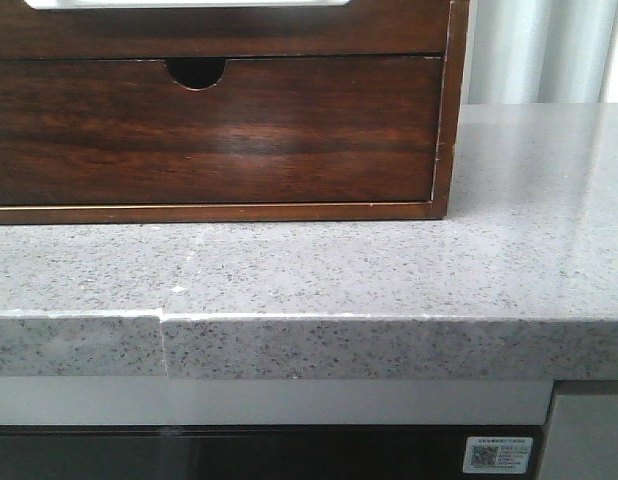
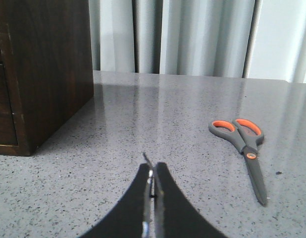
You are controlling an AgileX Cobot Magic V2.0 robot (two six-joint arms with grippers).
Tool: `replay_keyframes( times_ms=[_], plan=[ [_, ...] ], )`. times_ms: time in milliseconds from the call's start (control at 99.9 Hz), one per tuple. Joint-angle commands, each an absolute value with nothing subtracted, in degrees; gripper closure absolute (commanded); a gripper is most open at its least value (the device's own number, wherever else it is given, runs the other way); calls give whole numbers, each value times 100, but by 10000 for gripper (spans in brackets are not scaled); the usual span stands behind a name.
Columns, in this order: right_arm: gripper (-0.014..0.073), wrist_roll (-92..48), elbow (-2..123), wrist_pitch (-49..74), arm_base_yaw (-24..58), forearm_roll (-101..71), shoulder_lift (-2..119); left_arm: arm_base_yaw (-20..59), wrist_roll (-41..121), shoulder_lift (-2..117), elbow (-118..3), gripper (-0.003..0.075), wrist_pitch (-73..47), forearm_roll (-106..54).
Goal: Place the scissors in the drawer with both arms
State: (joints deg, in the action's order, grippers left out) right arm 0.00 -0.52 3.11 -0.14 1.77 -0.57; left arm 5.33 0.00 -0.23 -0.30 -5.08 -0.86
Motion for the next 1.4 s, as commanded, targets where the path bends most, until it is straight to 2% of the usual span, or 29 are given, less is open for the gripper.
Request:
replay_keyframes(
  times_ms=[0, 910, 1151, 1391],
  plan=[
    [662, -52, -155, -146, -45, 232, -186, 531, -53, -198, 174, 741, -37, -145],
    [662, -52, -92, -203, -45, 187, -186, 531, -53, -198, 133, 741, 219, -376],
    [662, -52, 748, 811, -45, -77, -150, 531, -53, -160, -731, 741, 99, -735],
    [662, -52, 1929, 1626, -45, -77, 469, 531, -53, 531, -1996, 741, -645, -735]
  ],
)
